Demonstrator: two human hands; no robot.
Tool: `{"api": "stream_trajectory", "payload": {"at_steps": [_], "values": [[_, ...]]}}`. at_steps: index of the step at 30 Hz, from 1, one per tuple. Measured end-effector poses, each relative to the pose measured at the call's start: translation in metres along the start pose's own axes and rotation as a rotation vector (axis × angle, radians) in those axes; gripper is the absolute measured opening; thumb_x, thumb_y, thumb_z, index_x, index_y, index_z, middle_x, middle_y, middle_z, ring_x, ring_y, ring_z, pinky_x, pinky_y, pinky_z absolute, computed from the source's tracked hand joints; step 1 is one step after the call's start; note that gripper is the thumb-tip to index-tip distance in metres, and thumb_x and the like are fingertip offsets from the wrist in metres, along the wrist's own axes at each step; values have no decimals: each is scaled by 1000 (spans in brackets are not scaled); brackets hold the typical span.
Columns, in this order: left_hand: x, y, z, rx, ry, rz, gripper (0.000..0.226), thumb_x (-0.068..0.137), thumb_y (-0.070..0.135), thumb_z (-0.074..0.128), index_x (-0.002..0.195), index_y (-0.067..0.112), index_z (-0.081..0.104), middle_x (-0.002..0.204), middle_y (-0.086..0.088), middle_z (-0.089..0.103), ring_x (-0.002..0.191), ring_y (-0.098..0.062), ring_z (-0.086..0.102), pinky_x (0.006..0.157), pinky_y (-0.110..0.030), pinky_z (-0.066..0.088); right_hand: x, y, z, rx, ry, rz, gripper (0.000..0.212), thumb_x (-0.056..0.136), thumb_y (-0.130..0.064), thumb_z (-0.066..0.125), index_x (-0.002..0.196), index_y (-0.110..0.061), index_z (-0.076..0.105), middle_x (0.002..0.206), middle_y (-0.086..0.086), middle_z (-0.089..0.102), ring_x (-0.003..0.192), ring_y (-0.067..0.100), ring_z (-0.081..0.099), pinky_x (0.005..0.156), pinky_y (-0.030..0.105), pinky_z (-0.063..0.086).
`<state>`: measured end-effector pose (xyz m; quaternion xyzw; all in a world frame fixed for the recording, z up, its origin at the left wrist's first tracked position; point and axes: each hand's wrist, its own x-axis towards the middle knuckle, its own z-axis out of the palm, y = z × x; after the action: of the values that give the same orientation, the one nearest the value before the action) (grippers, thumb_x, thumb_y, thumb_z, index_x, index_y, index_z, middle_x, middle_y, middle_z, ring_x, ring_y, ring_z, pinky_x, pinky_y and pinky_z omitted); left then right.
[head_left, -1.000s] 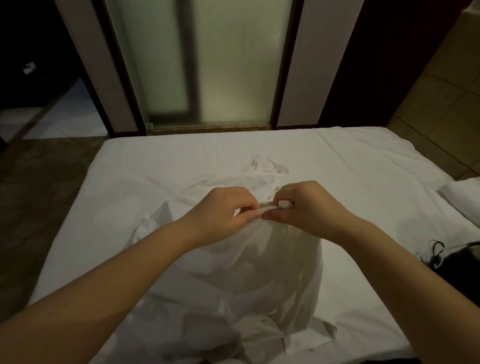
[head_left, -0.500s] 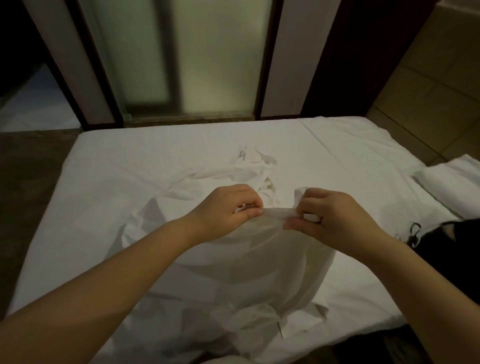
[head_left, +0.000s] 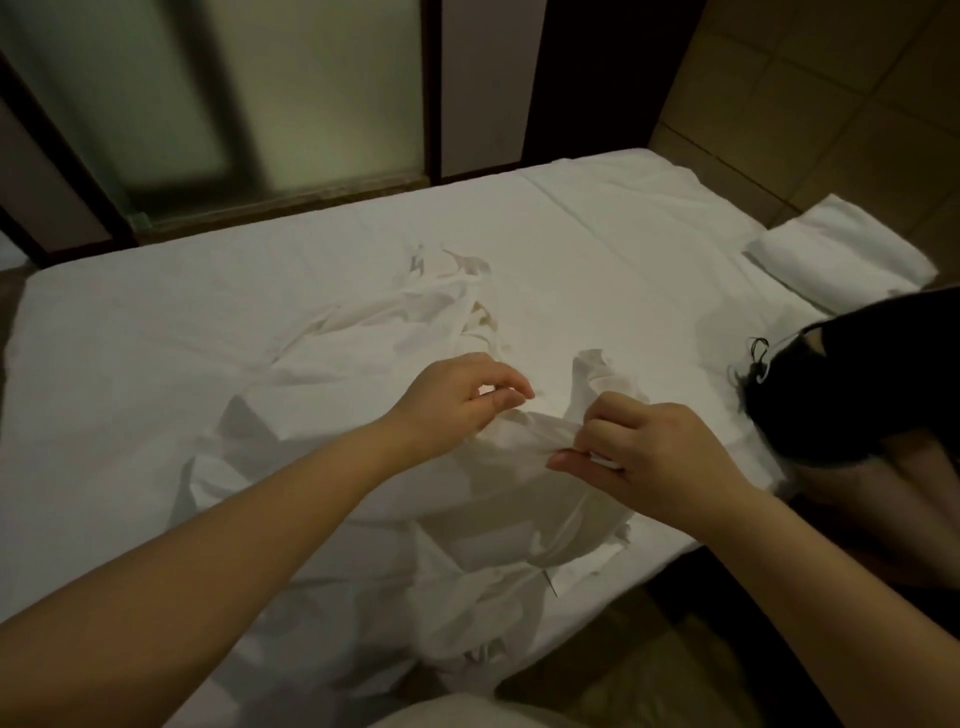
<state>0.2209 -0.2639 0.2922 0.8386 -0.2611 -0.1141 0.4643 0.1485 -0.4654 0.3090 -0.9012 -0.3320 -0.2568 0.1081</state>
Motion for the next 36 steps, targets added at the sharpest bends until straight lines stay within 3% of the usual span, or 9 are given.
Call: {"api": "stream_trajectory", "payload": {"at_steps": [5, 10, 14, 23, 28, 31, 34, 36], "values": [[13, 18, 0, -89, -259, -96, 14, 82, 12, 68, 79, 25, 70, 62, 18, 63, 54, 4, 52, 57, -9, 40, -4, -4, 0, 0, 34, 33, 51, 94, -45, 44, 62, -10, 62, 63, 2, 57, 40, 20, 48, 41, 18, 29], [14, 29, 4, -9, -241, -49, 9, 83, 13, 67, 82, 20, 72, 63, 21, 59, 58, 10, 52, 58, -4, 37, -4, -6, -2, 5, 40, 29, 55, 96, -46, 39, 61, -10, 61, 64, 2, 56, 40, 18, 47, 43, 17, 29], [12, 32, -1, -60, -194, -19, 12, 86, 13, 64, 81, 22, 70, 71, 17, 63, 67, 9, 55, 66, -7, 43, -6, -4, -1, -6, 3, 31, 57, 96, -49, 37, 62, -12, 62, 65, 0, 56, 40, 17, 47, 37, 20, 34], [9, 29, -22, 254, -249, 63, 9, 85, 18, 64, 82, 26, 63, 77, 21, 59, 68, 14, 51, 63, -4, 39, 11, 0, -7, -4, -44, -9, 59, 96, -51, 33, 62, -13, 62, 62, -1, 54, 40, 17, 46, 42, 17, 28], [13, 33, -41, 38, -225, 7, 4, 84, 13, 66, 83, 16, 70, 79, 12, 65, 73, 7, 56, 69, -3, 43, 18, -1, -11, 17, -75, -35, 43, 88, -46, 48, 64, -14, 62, 63, -2, 54, 44, 15, 47, 44, 15, 30], [16, 43, -56, 51, -322, 36, 8, 85, 10, 65, 81, 17, 67, 74, 14, 62, 69, 7, 55, 67, -4, 44, 23, 3, -14, 29, -116, -29, 40, 85, -47, 50, 65, -15, 63, 64, -2, 54, 47, 15, 47, 42, 18, 35], [19, 53, -66, 148, -469, 100, 20, 90, 11, 58, 80, 29, 58, 79, 14, 57, 71, 5, 51, 71, -8, 42, 32, 6, -20, 33, -126, -17, 41, 85, -48, 49, 66, -14, 63, 65, -3, 53, 47, 16, 48, 42, 20, 35], [22, 51, -69, 218, -479, 120, 19, 93, 16, 54, 83, 32, 54, 84, 11, 57, 74, 1, 49, 73, -13, 42, 38, 8, -26, 47, -113, -10, 40, 85, -47, 51, 65, -13, 62, 65, -2, 53, 46, 18, 48, 41, 21, 37]]}}
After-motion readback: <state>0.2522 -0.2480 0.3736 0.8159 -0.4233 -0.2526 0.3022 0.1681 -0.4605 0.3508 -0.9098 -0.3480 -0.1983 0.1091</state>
